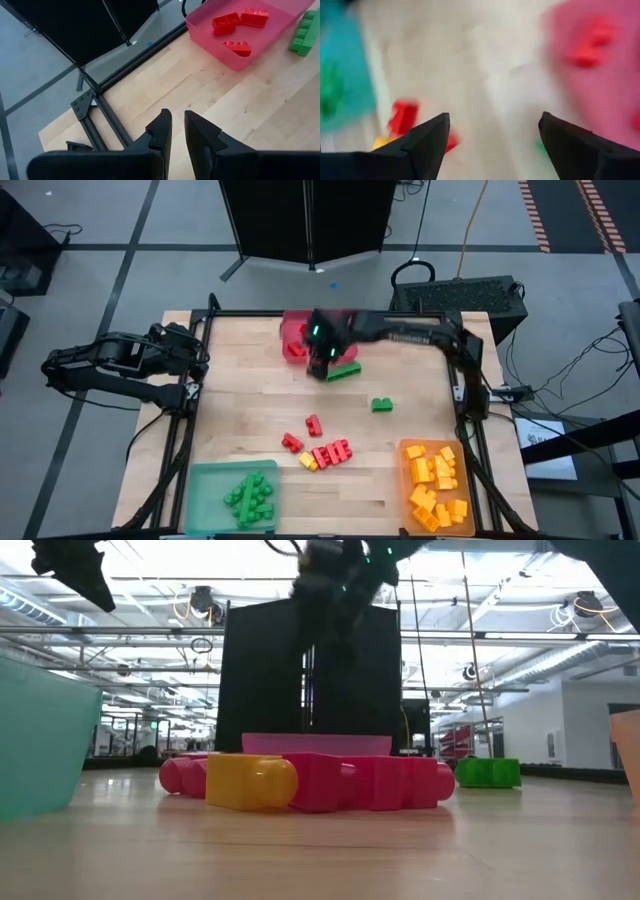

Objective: Sort blocks
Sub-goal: Put the red game piece into the red bin

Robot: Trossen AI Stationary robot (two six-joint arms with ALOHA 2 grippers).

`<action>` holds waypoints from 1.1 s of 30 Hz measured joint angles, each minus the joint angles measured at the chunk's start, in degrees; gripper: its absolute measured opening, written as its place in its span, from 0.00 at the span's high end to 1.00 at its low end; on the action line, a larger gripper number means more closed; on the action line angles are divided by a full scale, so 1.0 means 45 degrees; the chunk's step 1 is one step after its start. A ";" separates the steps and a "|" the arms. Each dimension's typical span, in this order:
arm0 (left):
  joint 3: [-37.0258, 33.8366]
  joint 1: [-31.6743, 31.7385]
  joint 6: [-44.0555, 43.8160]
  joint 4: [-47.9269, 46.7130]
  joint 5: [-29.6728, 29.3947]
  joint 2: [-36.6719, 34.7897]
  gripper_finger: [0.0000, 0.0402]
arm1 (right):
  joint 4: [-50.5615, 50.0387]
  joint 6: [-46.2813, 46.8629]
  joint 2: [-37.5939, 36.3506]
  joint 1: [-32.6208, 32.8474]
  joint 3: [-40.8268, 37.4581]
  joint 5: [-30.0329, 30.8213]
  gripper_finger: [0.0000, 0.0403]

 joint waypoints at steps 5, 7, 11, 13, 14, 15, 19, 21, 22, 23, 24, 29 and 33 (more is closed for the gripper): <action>-0.0004 0.0000 -0.0005 0.0045 0.0000 0.0000 0.85 | -0.0046 -0.2966 0.0310 0.2550 -0.0005 0.0201 0.26; -0.0001 0.0000 -0.0010 0.0050 0.0000 0.0000 0.85 | 0.0091 -0.4169 0.0442 0.3252 -0.0005 0.1083 0.26; -0.0003 0.0000 -0.0174 0.0061 0.0002 0.0000 0.85 | 0.0340 -0.7347 0.0609 0.4262 -0.0010 0.2652 0.26; -0.0005 0.0000 -0.0331 0.0065 0.0005 0.0005 0.85 | 0.0489 -0.8646 0.0659 0.4650 -0.0005 0.3278 0.26; -0.0004 0.0000 -0.0335 0.0061 0.0005 0.0004 0.85 | 0.0426 -0.9208 0.0698 0.4793 -0.0010 0.3357 0.26; -0.0004 0.0005 -0.0335 0.0064 0.0005 0.0000 0.85 | 0.0477 -0.9677 0.0790 0.4886 -0.0010 0.3319 0.26; -0.0005 0.0005 -0.0330 0.0061 0.0005 0.0005 0.85 | 0.0285 -1.1176 0.1146 0.4997 -0.0010 0.3424 0.26; -0.0005 0.0005 -0.0330 0.0061 0.0005 0.0000 0.85 | 0.0324 -1.1974 0.1341 0.5009 -0.0009 0.3466 0.26; -0.0003 -0.0003 -0.0334 0.0061 0.0019 0.0005 0.85 | 0.0237 -1.2275 0.1491 0.5016 -0.0010 0.3465 0.26; -0.0001 0.0003 -0.0335 0.0061 0.0101 0.0000 0.85 | 0.0235 -1.2541 0.1616 0.5016 -0.0010 0.3499 0.26; -0.0005 0.0005 -0.0335 0.0061 0.0179 0.0000 0.85 | 0.0243 -1.2813 0.1756 0.5018 -0.0010 0.3612 0.26; -0.0005 0.0005 -0.0335 0.0057 0.0297 0.0000 0.85 | 0.0181 -1.3984 0.2412 0.5016 -0.0010 0.3880 0.28; -0.0005 0.0005 -0.0330 0.0052 0.0301 0.0005 0.85 | 0.0192 -1.4552 0.2808 0.5016 0.0004 0.4050 0.29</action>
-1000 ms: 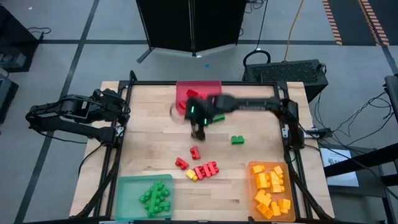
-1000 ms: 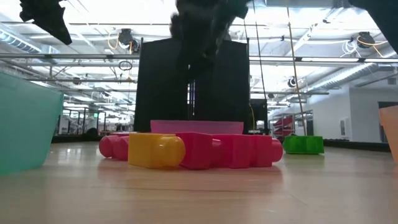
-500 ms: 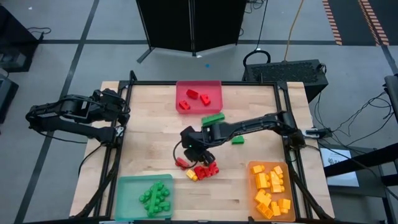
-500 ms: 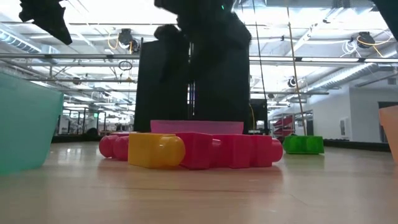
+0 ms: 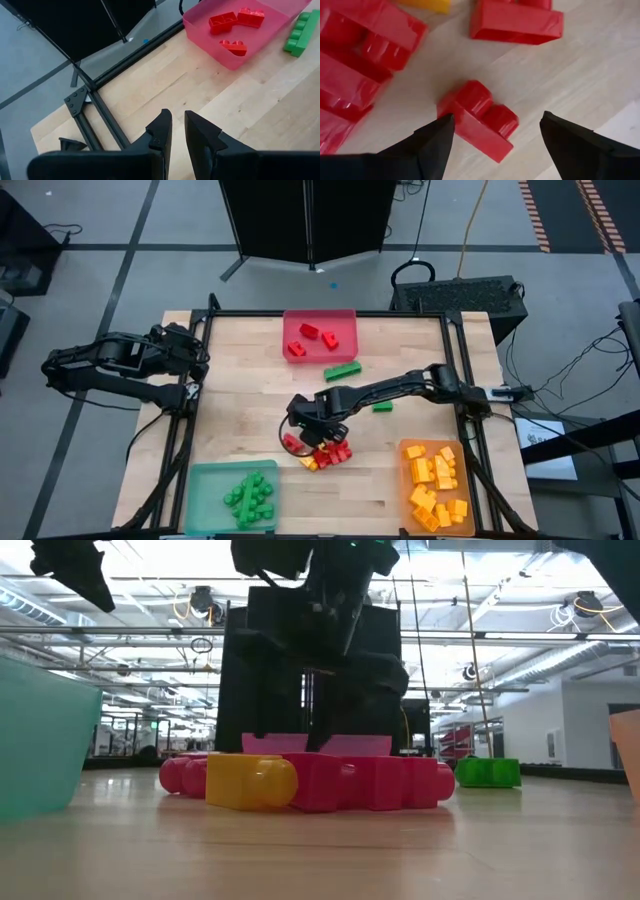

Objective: Sort blocks
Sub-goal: Put the red game piece into the red bin

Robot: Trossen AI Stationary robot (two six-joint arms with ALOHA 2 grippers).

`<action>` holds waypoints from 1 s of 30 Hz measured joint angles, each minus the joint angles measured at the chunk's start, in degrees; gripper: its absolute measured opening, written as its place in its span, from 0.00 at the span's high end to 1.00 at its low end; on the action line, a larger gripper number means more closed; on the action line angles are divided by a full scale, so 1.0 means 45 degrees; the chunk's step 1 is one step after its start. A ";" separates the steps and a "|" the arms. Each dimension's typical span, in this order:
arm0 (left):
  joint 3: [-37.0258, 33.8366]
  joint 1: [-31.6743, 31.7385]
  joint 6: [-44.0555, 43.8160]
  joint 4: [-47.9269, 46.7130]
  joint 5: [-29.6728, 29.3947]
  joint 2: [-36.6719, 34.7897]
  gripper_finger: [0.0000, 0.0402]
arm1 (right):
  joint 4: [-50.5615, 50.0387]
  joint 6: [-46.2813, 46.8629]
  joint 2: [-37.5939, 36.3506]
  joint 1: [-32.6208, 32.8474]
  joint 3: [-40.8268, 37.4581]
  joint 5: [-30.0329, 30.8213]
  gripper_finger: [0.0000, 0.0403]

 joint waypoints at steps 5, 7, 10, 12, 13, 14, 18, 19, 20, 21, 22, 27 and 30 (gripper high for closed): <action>0.0000 0.0000 0.0000 -0.0019 0.0000 -0.0005 0.85 | 0.0198 0.0311 0.0256 -0.0028 0.0056 -0.0039 0.29; 0.0001 -0.0005 0.0005 -0.0030 0.0000 -0.0005 0.85 | 0.0187 0.0347 0.0298 -0.0051 0.0063 -0.0066 0.29; 0.0000 -0.0005 0.0005 -0.0061 0.0000 -0.0005 0.85 | 0.0141 0.0355 0.0303 -0.0092 0.0059 -0.0098 0.29; 0.0000 -0.0005 0.0010 -0.0078 0.0000 -0.0005 0.85 | -0.0032 0.0392 0.0245 -0.0119 0.0035 -0.0096 0.29; 0.0000 -0.0005 0.0010 -0.0078 0.0000 -0.0005 0.85 | -0.0091 0.0396 0.0245 -0.0133 0.0035 -0.0093 0.29; 0.0000 -0.0003 0.0011 -0.0078 0.0000 -0.0005 0.85 | -0.0190 0.0425 0.0245 -0.0157 0.0035 -0.0098 0.29; 0.0000 -0.0005 0.0019 -0.0083 0.0000 -0.0005 0.85 | -0.1247 0.1791 0.0276 -0.0375 -0.0020 -0.0017 0.29; 0.0000 -0.0005 0.0024 -0.0083 0.0000 -0.0005 0.85 | -0.1529 0.2306 0.0378 -0.0487 -0.0053 0.0016 0.29; 0.0000 -0.0005 0.0029 -0.0083 0.0000 -0.0005 0.85 | -0.1672 0.2780 0.0480 -0.0619 -0.0097 0.0004 0.29; 0.0000 -0.0005 0.0034 -0.0085 0.0000 0.0000 0.85 | -0.1851 0.3179 0.0493 -0.0748 -0.0095 -0.0064 0.29; 0.0000 -0.0001 0.0033 -0.0087 -0.0004 -0.0005 0.85 | -0.1990 0.3477 0.0402 -0.0870 -0.0064 0.0097 0.29; 0.0000 0.0000 0.0131 -0.0087 -0.0032 -0.0005 0.85 | -0.2678 0.4356 0.0301 -0.1320 -0.0068 0.0269 0.32; 0.0000 0.0000 0.0131 -0.0087 -0.0058 -0.0005 0.85 | -0.2614 0.4328 0.0219 -0.1375 -0.0038 0.0219 0.35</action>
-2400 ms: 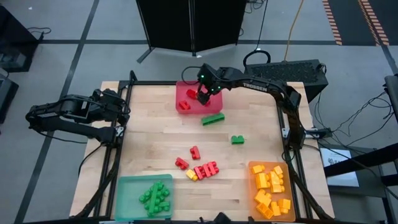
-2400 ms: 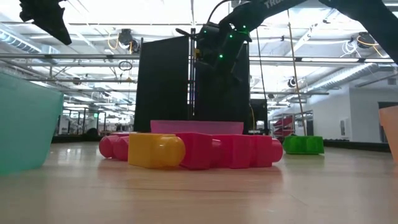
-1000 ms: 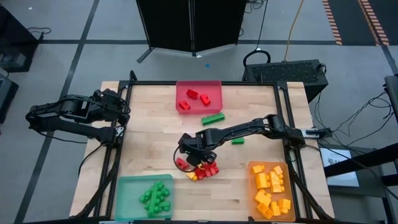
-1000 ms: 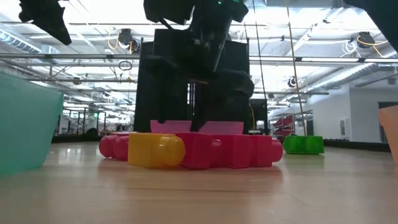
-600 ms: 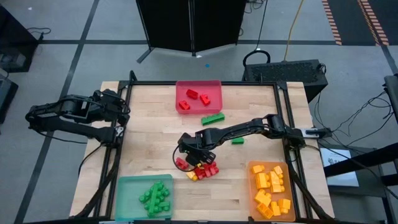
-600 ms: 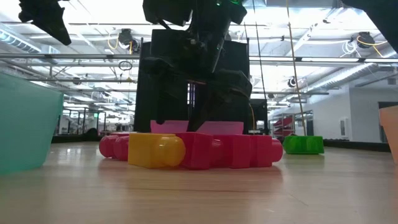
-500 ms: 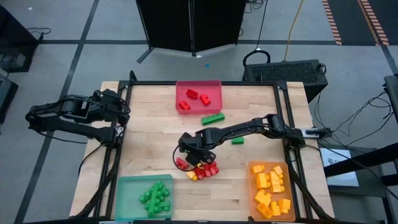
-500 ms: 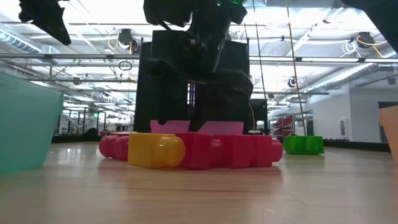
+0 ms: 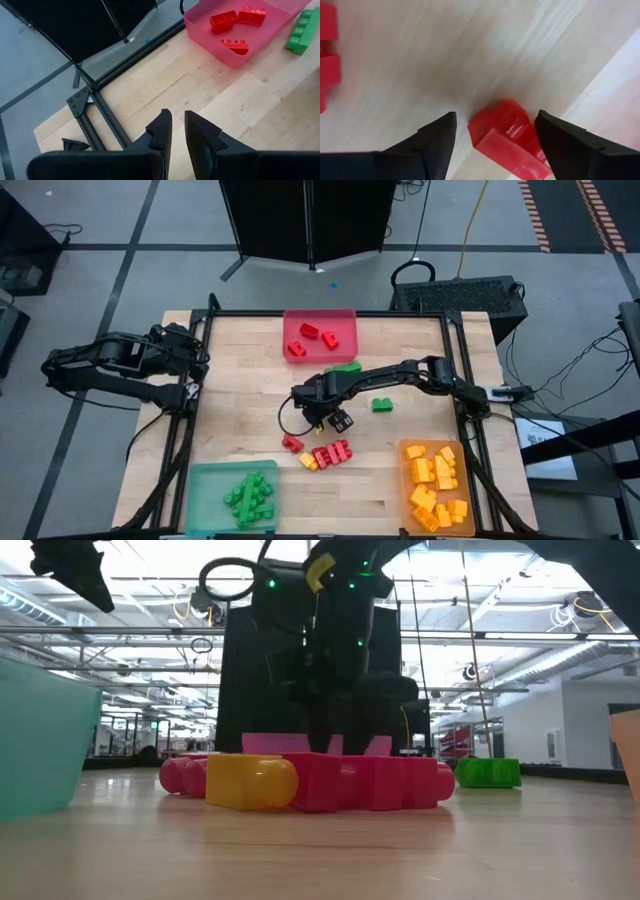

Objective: Sort blocks
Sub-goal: Put the red game piece into the red bin

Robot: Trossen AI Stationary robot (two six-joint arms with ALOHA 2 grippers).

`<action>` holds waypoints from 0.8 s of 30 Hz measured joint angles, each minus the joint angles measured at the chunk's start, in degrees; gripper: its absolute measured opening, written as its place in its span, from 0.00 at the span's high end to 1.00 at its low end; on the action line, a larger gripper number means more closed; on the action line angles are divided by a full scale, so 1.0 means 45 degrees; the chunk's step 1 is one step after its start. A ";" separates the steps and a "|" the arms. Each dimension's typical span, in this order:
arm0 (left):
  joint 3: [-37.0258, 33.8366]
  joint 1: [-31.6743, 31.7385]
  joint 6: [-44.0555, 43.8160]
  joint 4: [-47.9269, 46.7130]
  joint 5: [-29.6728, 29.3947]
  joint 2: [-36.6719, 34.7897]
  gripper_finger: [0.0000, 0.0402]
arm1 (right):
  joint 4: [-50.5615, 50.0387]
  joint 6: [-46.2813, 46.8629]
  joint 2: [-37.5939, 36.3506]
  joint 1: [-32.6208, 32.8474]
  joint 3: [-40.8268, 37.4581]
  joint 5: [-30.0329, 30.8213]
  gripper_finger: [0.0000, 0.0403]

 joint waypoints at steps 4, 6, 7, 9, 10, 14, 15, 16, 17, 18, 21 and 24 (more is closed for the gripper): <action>0.0000 0.0000 0.0000 0.0000 -0.0010 0.0000 0.85 | -0.0054 -0.0083 -0.0018 -0.0016 0.0004 -0.0072 0.38; 0.0004 0.0000 -0.0019 0.0000 -0.0015 0.0000 0.85 | -0.0005 -0.0223 -0.0018 -0.0081 0.0006 -0.0084 0.39; 0.0000 0.0000 -0.0019 0.0000 -0.0019 0.0000 0.85 | 0.0041 -0.0303 -0.0018 -0.0133 0.0009 -0.0038 0.40; 0.0003 0.0000 -0.0013 0.0000 -0.0031 0.0000 0.85 | 0.0096 -0.0435 -0.0018 -0.0223 0.0009 0.0035 0.40; 0.0000 0.0000 -0.0010 0.0000 -0.0050 0.0000 0.85 | 0.0087 -0.0486 -0.0018 -0.0273 0.0009 0.0043 0.40; 0.0000 0.0000 -0.0024 0.0000 -0.0053 0.0000 0.85 | 0.0092 -0.0503 -0.0018 -0.0486 0.0014 0.0056 0.40; 0.0000 0.0000 -0.0029 0.0000 -0.0053 0.0000 0.85 | 0.0092 -0.0489 -0.0018 -0.0532 0.0014 0.0058 0.40; 0.0000 0.0000 -0.0029 0.0000 -0.0053 0.0000 0.85 | 0.0094 -0.0344 -0.0018 -0.0578 0.0014 0.0058 0.40; 0.0000 0.0000 -0.0029 0.0000 -0.0053 0.0000 0.85 | 0.0105 -0.0061 -0.0022 -0.0622 0.0014 0.0060 0.40; 0.0000 0.0000 -0.0029 0.0000 -0.0049 0.0000 0.85 | 0.0120 0.0278 -0.0030 -0.0667 0.0014 0.0059 0.40; 0.0000 0.0000 -0.0032 0.0000 -0.0049 0.0000 0.85 | 0.0015 0.1315 -0.0038 -0.0786 0.0014 0.0063 0.40; 0.0000 0.0000 -0.0033 0.0000 -0.0044 0.0000 0.85 | -0.0171 0.2629 -0.0043 -0.0870 0.0014 0.0004 0.40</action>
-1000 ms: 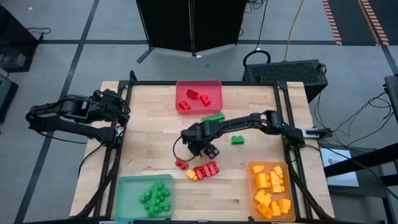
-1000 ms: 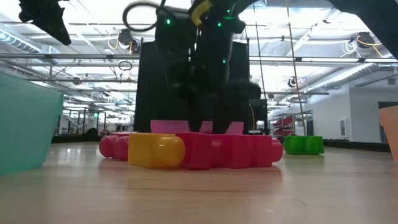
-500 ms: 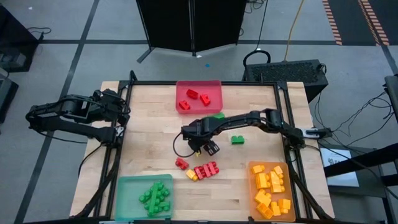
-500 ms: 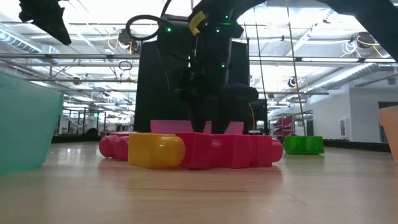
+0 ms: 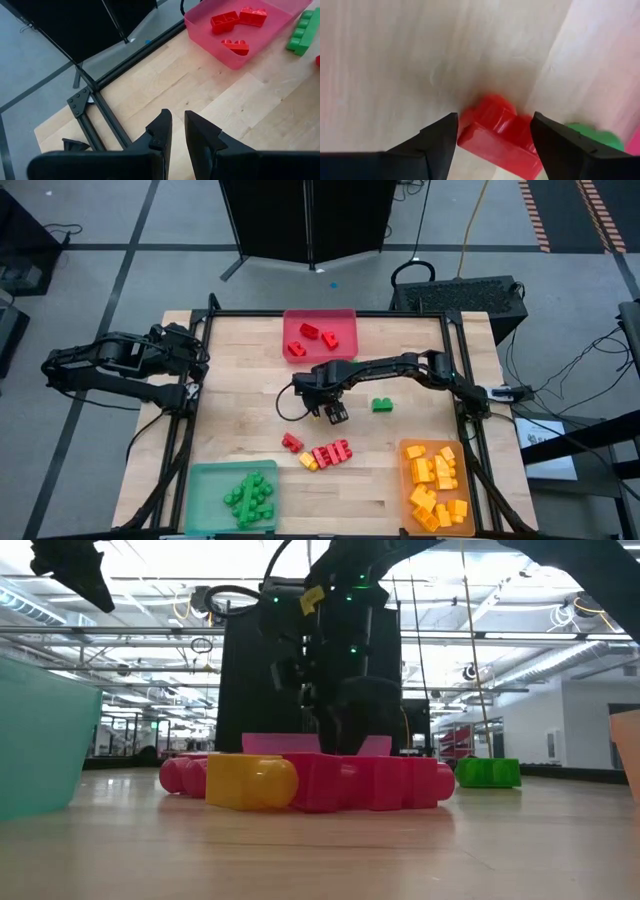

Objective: Sort blocks
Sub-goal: Put the red game piece into the red bin

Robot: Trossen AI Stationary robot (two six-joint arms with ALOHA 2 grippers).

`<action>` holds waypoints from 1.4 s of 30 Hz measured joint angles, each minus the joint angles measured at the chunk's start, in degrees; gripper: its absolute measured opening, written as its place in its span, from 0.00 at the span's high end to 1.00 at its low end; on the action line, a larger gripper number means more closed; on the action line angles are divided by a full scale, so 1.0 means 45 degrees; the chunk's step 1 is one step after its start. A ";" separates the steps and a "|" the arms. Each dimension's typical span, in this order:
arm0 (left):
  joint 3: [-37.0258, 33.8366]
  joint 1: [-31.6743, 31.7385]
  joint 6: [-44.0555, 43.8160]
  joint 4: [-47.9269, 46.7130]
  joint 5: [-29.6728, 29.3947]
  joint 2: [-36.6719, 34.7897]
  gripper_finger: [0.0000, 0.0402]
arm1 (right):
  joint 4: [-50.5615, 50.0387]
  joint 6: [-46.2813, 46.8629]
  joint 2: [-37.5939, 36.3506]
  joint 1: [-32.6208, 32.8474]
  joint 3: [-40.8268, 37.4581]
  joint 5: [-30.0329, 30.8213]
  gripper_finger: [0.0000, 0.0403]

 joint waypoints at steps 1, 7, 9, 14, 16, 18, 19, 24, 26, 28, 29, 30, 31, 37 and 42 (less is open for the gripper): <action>0.0000 0.0000 -0.0001 0.0000 0.0001 0.0000 0.85 | 0.0009 0.0455 0.0000 -0.0027 0.0000 -0.0137 0.40; 0.0000 0.0000 0.0018 -0.0004 -0.0004 0.0000 0.85 | 0.0213 0.1212 -0.0565 -0.0101 0.0005 -0.1801 0.40; 0.0000 -0.0001 0.0019 -0.0005 -0.0014 0.0000 0.85 | 0.0335 0.0817 -0.0760 -0.0083 0.0010 -0.1947 0.40; 0.0000 -0.0005 0.0023 -0.0004 -0.0044 0.0000 0.85 | 0.0138 -0.1141 -0.1044 -0.0041 0.0019 -0.1030 0.40; 0.0000 -0.0005 0.0007 0.0000 -0.0049 0.0000 0.85 | -0.0368 -0.2547 -0.1029 0.0004 0.0019 -0.0301 0.40; 0.0001 -0.0005 0.0004 -0.0004 -0.0049 0.0000 0.85 | -0.0518 -0.3886 -0.0916 0.0043 0.0015 -0.0156 0.40; 0.0000 -0.0005 0.0004 -0.0003 -0.0049 0.0000 0.85 | -0.0534 -0.4364 -0.0887 0.0067 0.0015 -0.0155 0.40; 0.0000 -0.0005 -0.0001 0.0000 -0.0049 0.0005 0.85 | -0.0250 -0.5797 -0.0797 0.0125 0.0015 -0.0195 0.40; 0.0000 -0.0005 -0.0064 0.0000 -0.0049 0.0000 0.85 | -0.0106 -0.6239 -0.0745 0.0081 0.0015 -0.0209 0.40; 0.0000 -0.0005 -0.0069 0.0000 -0.0049 0.0005 0.85 | 0.0034 -0.6639 -0.0632 0.0029 0.0019 -0.0254 0.40; 0.0001 -0.0005 -0.0072 0.0000 -0.0049 0.0005 0.85 | -0.0058 -0.6820 -0.0511 0.0009 0.0015 -0.0257 0.40; 0.0000 -0.0005 -0.0083 0.0000 -0.0044 0.0005 0.85 | -0.0101 -0.6973 -0.0388 -0.0013 0.0015 -0.0266 0.40; 0.0000 -0.0003 -0.0083 0.0000 -0.0035 0.0000 0.85 | -0.0180 -0.7083 -0.0355 -0.0024 0.0019 -0.0330 0.40; 0.0004 -0.0005 -0.0103 0.0000 0.0107 0.0000 0.85 | -0.0131 -0.7273 0.0303 -0.0013 -0.0053 -0.0289 0.40; 0.0000 0.0000 -0.0108 0.0000 0.0225 0.0005 0.85 | -0.0132 -0.6818 0.0614 -0.0014 0.0001 -0.0251 0.48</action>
